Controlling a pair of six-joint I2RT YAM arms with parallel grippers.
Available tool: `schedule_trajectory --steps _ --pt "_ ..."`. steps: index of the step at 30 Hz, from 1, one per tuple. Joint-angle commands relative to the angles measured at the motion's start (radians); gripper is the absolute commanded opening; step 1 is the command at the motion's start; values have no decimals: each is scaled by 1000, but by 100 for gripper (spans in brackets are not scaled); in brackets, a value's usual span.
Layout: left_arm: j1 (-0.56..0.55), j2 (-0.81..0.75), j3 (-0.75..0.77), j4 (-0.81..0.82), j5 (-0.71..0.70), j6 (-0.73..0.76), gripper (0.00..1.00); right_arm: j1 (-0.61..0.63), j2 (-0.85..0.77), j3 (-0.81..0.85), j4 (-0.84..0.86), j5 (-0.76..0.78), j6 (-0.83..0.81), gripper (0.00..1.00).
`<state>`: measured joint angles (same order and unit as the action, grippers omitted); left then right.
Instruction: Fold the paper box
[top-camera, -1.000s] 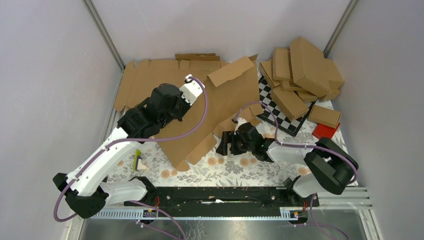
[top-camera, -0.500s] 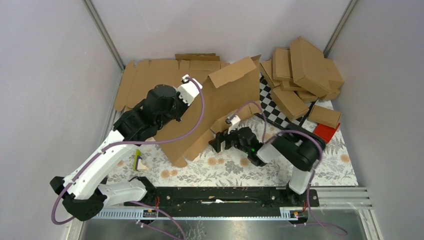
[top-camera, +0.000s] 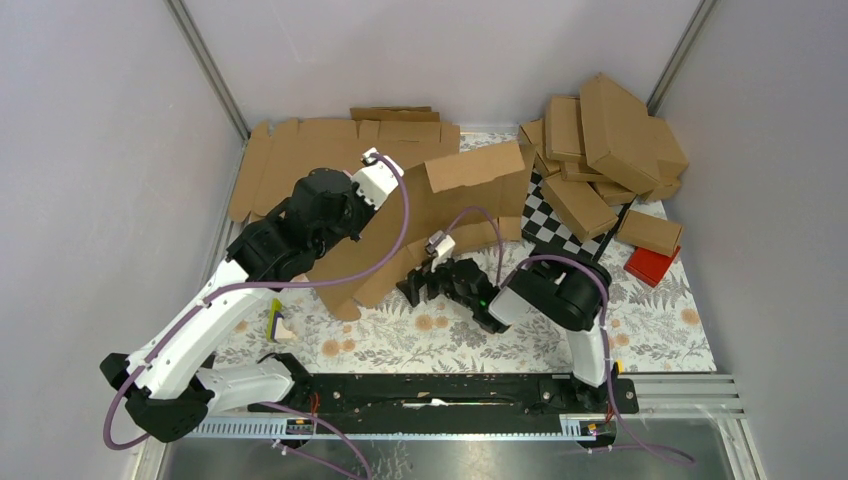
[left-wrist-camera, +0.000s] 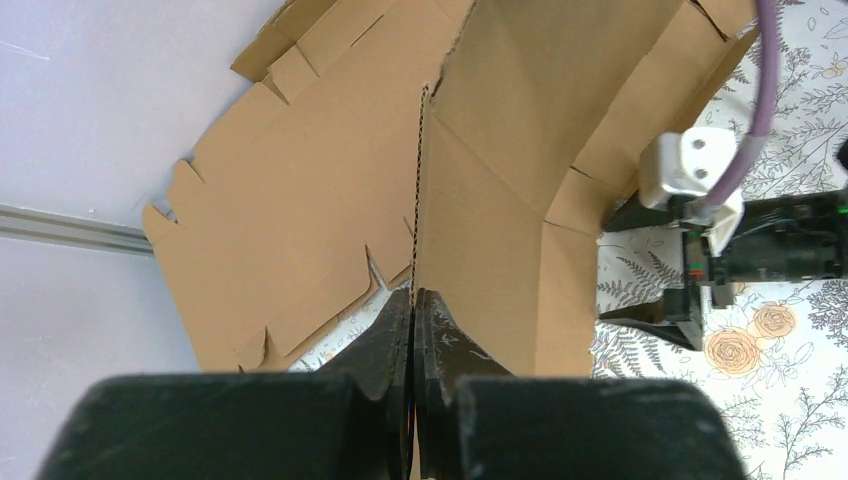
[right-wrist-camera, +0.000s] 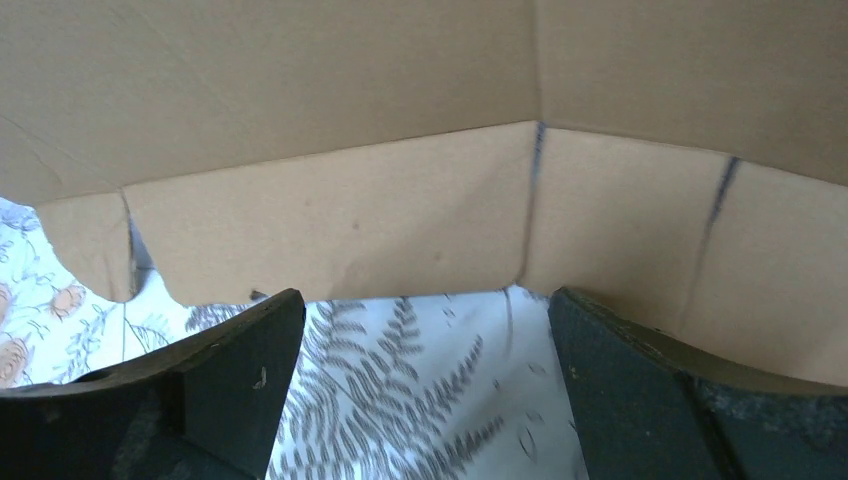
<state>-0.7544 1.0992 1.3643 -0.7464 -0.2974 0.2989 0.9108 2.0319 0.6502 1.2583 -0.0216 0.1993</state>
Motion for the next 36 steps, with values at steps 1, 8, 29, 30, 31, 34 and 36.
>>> schedule_trajectory --steps 1,8,29,30,31,34,36 --pt "8 -8 26 59 -38 5 0 3 -122 -101 45 122 -57 100" --pt "10 -4 36 59 -36 -3 0 2 -391 -295 -50 276 40 100" --pt "13 4 28 62 10 -46 0 -255 -847 -117 -923 70 135 99" --pt "13 6 27 62 12 -46 0 -314 -901 -153 -896 31 157 100" --pt "15 8 25 63 15 -44 0 -358 -945 -171 -891 25 163 100" --pt "16 25 33 64 13 -31 0 -434 -982 -149 -926 74 134 100" --pt "19 38 45 64 9 -21 0 -484 -926 -97 -934 42 147 100"
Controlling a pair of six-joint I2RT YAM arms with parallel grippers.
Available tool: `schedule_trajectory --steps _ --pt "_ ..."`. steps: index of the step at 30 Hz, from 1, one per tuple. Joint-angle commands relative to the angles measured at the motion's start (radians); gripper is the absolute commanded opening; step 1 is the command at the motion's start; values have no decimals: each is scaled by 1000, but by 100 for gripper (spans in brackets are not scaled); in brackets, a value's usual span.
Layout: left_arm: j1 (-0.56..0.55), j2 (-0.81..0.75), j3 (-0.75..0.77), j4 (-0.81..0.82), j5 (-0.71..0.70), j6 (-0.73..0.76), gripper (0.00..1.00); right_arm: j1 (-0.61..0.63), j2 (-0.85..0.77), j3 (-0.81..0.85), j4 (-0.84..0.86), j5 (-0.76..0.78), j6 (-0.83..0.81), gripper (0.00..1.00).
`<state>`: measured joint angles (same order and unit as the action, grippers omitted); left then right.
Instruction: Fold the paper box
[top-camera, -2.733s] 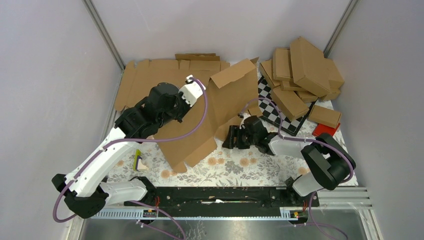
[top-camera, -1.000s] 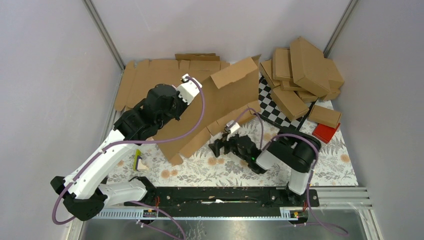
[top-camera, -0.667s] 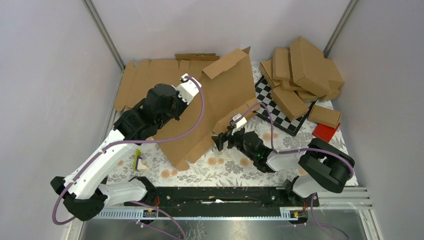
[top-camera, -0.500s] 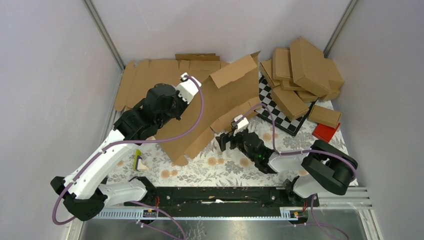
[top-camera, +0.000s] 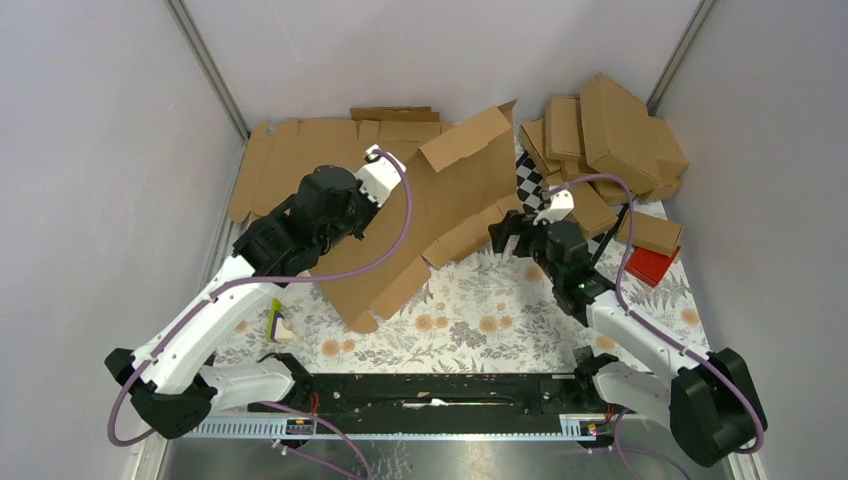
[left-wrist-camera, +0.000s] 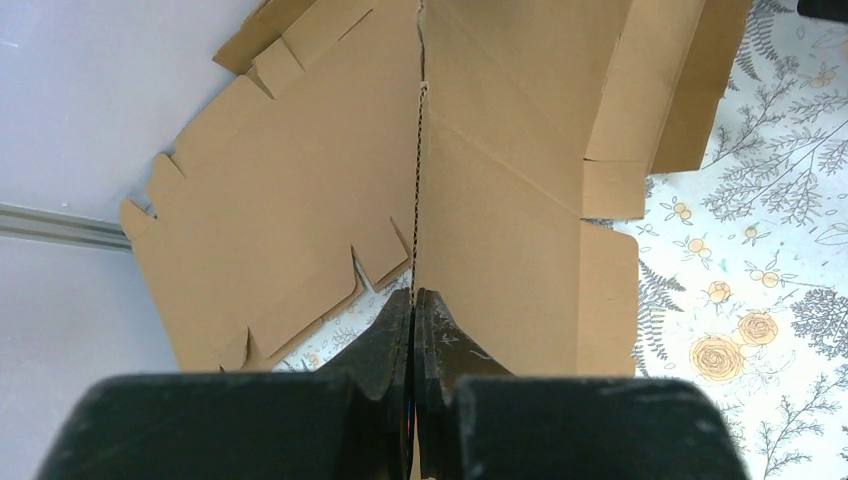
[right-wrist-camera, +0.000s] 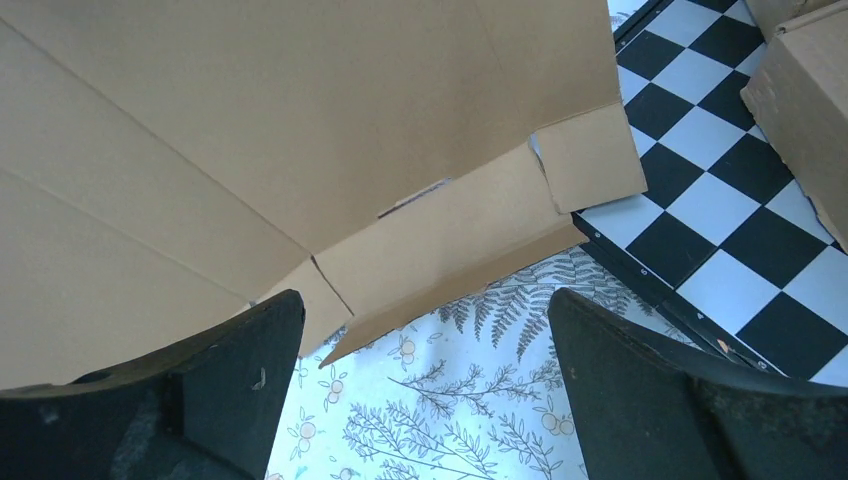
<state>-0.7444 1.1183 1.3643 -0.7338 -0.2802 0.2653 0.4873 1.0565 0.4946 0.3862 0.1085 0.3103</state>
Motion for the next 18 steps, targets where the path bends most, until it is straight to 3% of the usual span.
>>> schedule_trajectory --steps 1,9,12,15,18 --pt "10 23 50 51 -11 17 0 -86 81 82 -63 -99 49 100" --pt "15 17 44 65 -14 63 0 -362 341 249 189 -409 85 100" --pt "16 4 20 91 0 67 0 -370 516 425 143 -560 -87 100" --pt "16 5 15 95 12 68 0 -380 631 476 252 -678 -102 100" --pt "16 4 18 88 31 58 0 -384 714 556 257 -785 -122 100"
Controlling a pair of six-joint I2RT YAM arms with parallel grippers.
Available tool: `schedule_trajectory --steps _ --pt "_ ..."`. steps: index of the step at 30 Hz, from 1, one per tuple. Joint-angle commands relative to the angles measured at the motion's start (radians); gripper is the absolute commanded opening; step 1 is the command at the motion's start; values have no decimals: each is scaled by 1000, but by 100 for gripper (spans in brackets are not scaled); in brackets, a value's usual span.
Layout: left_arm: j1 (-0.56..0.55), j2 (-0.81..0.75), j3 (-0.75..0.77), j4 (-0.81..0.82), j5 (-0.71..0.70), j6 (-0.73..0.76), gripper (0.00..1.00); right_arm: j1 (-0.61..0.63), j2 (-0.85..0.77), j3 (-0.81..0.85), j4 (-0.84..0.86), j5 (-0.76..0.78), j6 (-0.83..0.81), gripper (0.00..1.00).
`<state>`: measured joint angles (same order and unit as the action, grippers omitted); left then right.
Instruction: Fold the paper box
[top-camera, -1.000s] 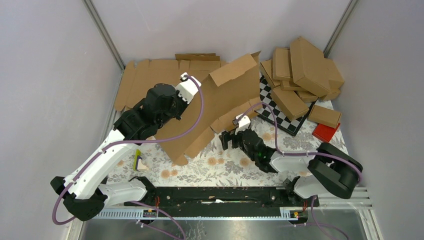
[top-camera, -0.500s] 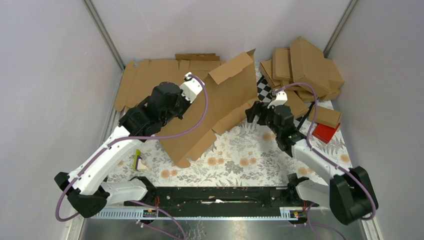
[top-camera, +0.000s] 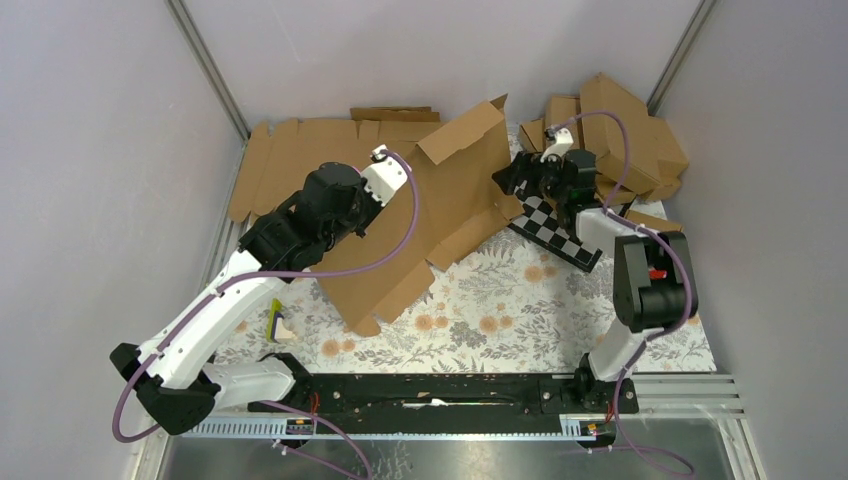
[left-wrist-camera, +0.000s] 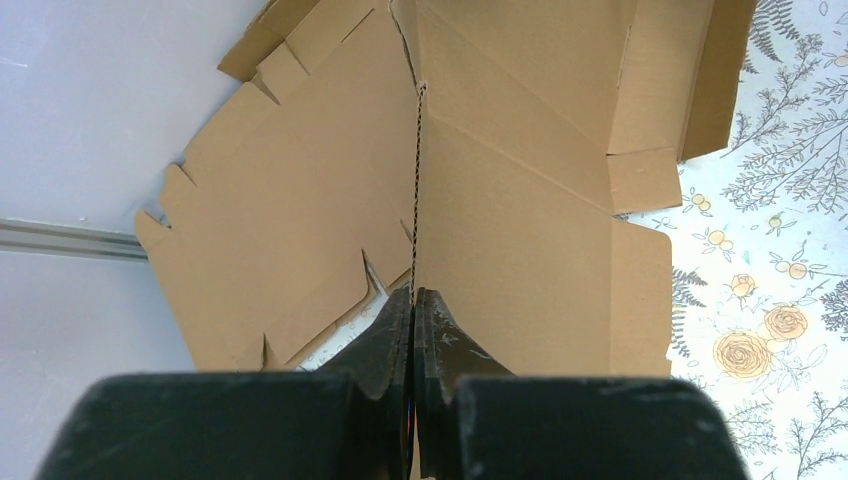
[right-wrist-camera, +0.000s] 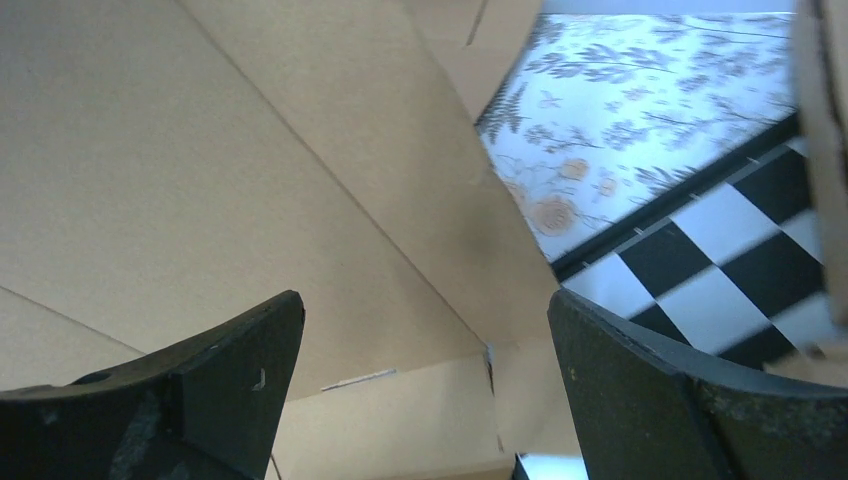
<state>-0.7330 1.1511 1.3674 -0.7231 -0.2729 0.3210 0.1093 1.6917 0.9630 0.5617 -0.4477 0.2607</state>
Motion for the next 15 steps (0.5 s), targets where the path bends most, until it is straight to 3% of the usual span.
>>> schedule_trajectory --steps 1,5,9,15 --pt "5 -30 12 79 28 1 0 -9 103 115 80 -264 -69 100" --pt "5 -25 3 80 29 -3 0 -14 166 199 80 -364 -81 100" --pt "5 -16 6 74 36 -9 0 -21 187 243 22 -297 -158 100" --pt "4 4 18 60 27 0 0 -66 220 277 41 -334 -164 100"
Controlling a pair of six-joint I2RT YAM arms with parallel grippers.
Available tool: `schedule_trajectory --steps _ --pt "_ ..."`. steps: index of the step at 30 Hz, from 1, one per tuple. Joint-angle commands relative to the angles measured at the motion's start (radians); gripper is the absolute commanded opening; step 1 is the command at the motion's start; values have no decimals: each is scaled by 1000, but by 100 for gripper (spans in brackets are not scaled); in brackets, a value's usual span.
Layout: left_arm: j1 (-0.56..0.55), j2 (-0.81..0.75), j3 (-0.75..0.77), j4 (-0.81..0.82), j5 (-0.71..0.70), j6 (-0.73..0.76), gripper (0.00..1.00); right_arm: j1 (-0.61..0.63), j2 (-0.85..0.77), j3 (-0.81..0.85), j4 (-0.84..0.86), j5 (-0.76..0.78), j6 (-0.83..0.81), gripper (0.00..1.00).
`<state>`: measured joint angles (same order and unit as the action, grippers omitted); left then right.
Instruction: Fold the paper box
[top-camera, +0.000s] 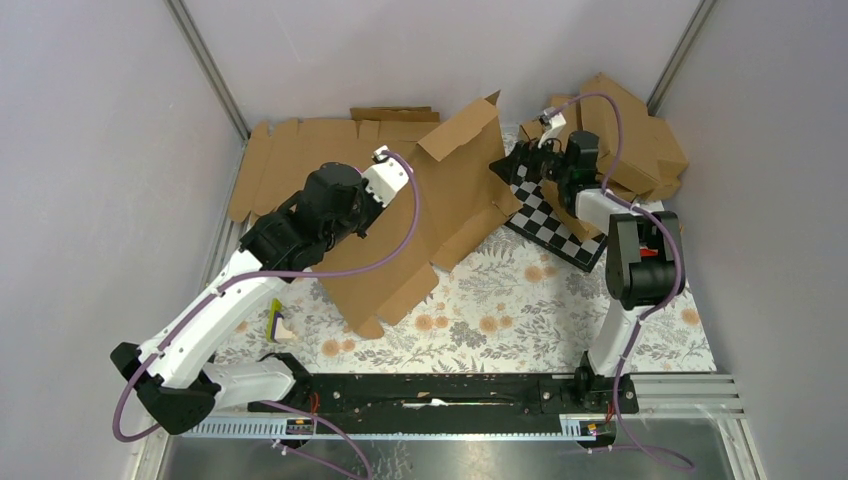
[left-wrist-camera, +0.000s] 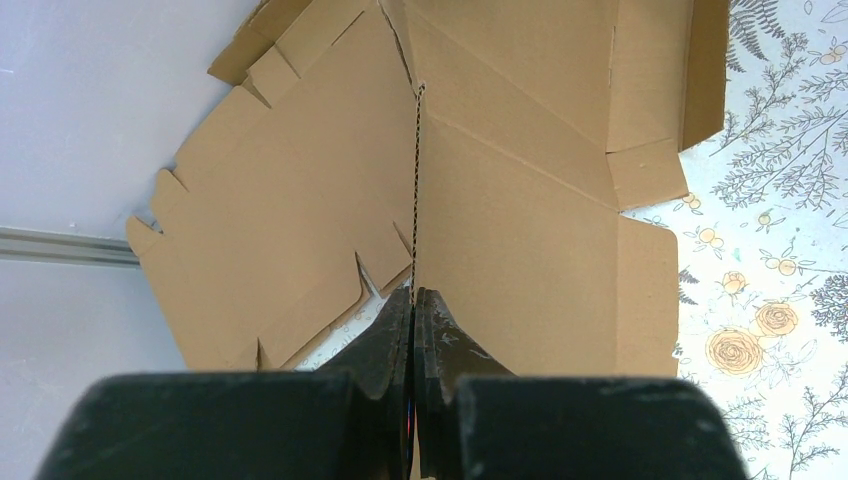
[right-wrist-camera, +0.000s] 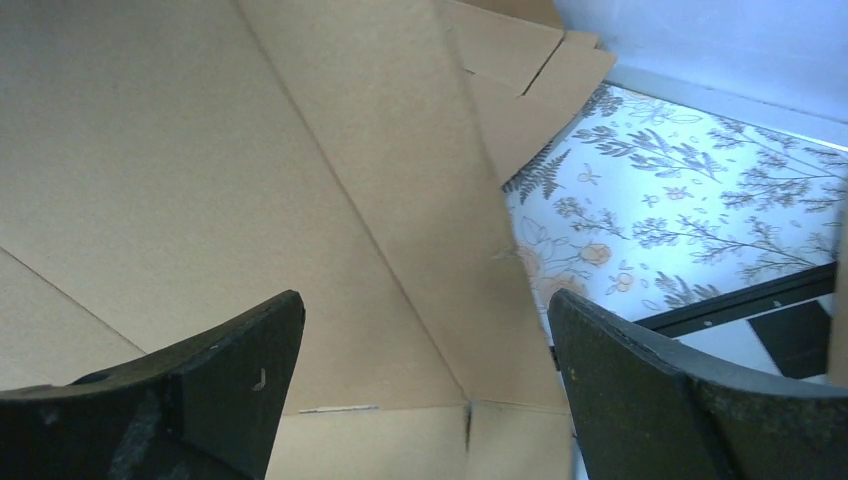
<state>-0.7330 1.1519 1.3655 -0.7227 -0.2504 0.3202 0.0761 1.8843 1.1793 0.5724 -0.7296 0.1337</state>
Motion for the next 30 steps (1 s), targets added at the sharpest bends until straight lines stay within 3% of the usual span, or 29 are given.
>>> schedule_trajectory --steps 1,12,14,17,21,25,30 --pt "5 8 25 58 0 4 0 -34 41 80 13 -59 -47 100" --pt "5 33 52 53 -15 12 0 -22 120 170 -28 -181 -64 99" --pt "4 32 56 52 -17 10 0 -19 116 170 -35 -204 -56 92" --pt "7 23 57 55 -37 9 0 -4 81 143 -36 -212 -25 72" --pt "6 -3 39 72 -88 11 0 33 -65 -37 95 -158 66 54" --pt "7 -24 23 80 -83 6 0 152 -208 -215 45 3 -11 44" --pt "9 -49 -1 91 -82 3 0 273 -283 -305 24 130 -5 43"
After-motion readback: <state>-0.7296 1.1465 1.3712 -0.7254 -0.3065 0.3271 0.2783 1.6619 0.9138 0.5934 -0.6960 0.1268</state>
